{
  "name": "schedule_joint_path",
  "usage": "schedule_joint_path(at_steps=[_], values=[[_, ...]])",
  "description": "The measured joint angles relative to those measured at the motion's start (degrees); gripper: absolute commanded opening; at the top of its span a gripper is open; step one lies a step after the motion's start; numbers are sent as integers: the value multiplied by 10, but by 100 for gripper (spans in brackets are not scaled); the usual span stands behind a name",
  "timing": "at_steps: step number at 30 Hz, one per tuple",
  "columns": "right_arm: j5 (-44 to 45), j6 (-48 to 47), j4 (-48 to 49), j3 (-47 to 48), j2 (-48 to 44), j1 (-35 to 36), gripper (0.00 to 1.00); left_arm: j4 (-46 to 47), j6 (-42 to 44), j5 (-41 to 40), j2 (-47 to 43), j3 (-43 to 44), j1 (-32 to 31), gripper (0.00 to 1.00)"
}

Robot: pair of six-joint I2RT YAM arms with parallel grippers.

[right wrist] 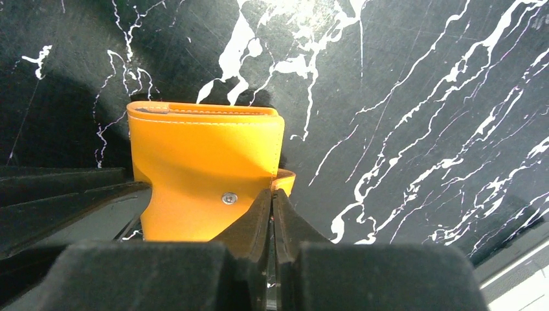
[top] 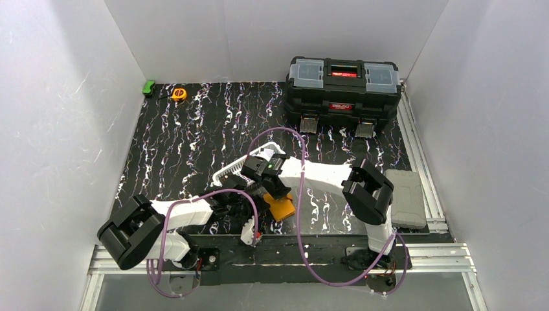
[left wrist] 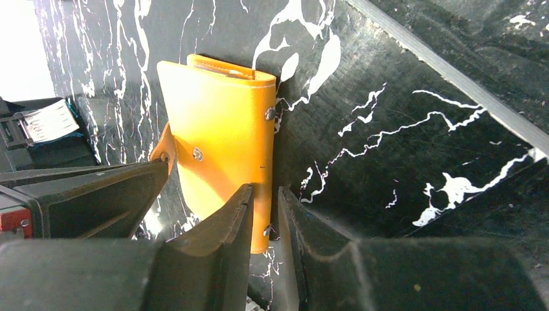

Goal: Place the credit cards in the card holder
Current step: Close the card holder at the center of the board.

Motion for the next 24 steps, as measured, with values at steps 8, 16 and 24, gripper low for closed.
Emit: schedule_joint_path(at_steps=[8,16,24], values=[[13,0,-6,0,0,2,1,-3,-1,0,-2,0,-5,21],[-24,0,-2,0,-1,2,1,-5,-2,0,-3,0,-6,21],[-55,-2,10,-3,-1,2,1,-4,-2,0,-3,0,-6,21]])
